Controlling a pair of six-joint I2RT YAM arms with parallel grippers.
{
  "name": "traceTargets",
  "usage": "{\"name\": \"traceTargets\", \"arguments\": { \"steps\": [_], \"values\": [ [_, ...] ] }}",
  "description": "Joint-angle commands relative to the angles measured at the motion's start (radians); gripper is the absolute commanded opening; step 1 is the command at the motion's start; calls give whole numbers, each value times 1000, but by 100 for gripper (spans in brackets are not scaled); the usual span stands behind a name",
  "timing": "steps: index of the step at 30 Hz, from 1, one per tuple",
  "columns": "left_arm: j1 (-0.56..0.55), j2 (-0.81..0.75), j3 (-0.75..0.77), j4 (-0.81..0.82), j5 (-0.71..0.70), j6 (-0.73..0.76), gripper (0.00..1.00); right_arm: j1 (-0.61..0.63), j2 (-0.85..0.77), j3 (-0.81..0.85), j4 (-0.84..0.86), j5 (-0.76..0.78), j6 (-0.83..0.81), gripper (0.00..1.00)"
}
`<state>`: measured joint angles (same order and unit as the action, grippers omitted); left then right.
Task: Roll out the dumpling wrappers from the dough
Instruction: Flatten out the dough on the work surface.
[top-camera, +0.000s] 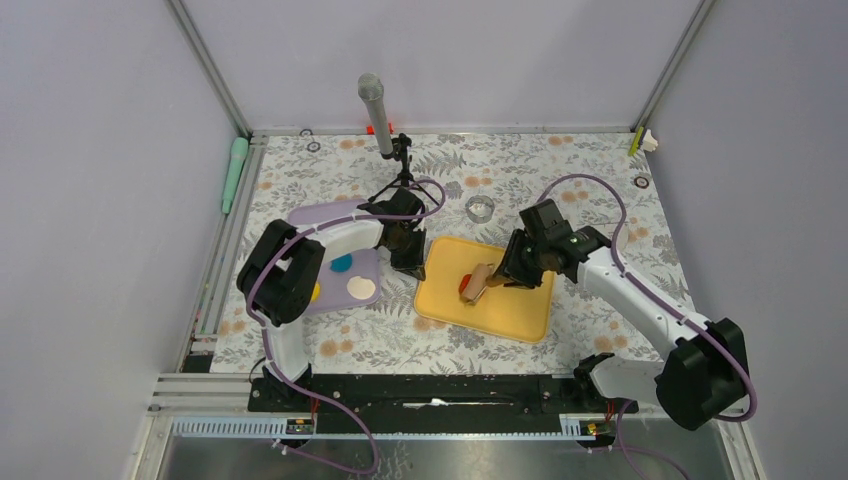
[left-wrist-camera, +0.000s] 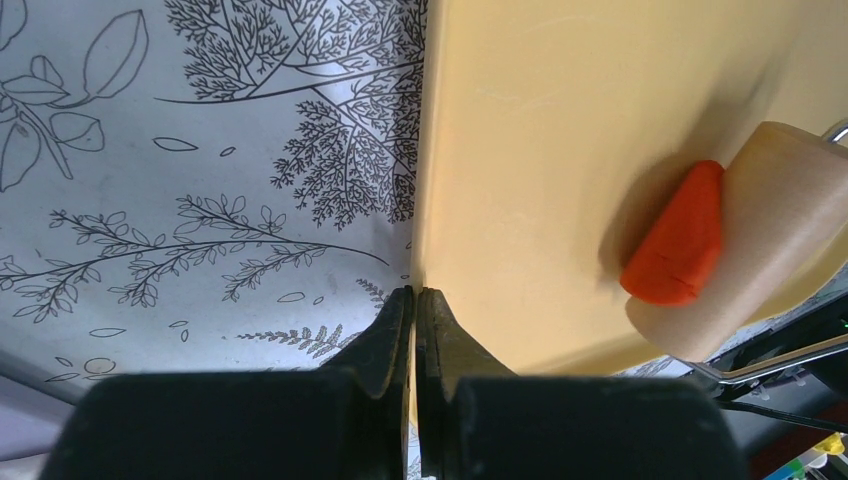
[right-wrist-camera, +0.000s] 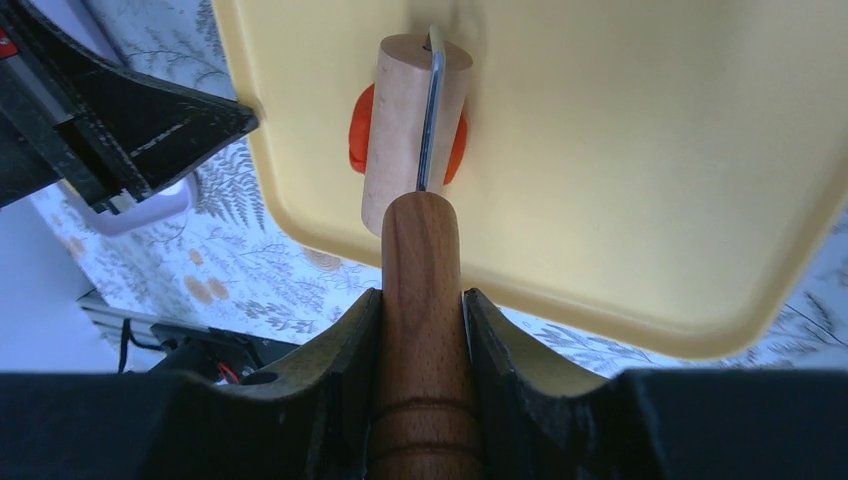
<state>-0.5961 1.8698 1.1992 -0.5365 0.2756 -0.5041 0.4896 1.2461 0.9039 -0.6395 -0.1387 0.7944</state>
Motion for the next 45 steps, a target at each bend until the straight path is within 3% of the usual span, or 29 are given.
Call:
{"name": "traceTargets", "arguments": {
  "steps": [1, 13, 33, 45],
  "values": [
    [7, -32, -23, 21, -61, -5, 0, -2, 4, -5, -327, 262, -44, 0],
    [8, -50, -38, 22, -44, 1, 0, 10, 135, 80, -161, 179, -51, 0],
    [7, -45, -18, -6, -54, 34, 0, 20, 82, 315, -331, 230, -140, 0],
    [6, -38, -27, 9, -15, 29, 0, 20, 119, 275, -298, 208, -147, 0]
  ]
}}
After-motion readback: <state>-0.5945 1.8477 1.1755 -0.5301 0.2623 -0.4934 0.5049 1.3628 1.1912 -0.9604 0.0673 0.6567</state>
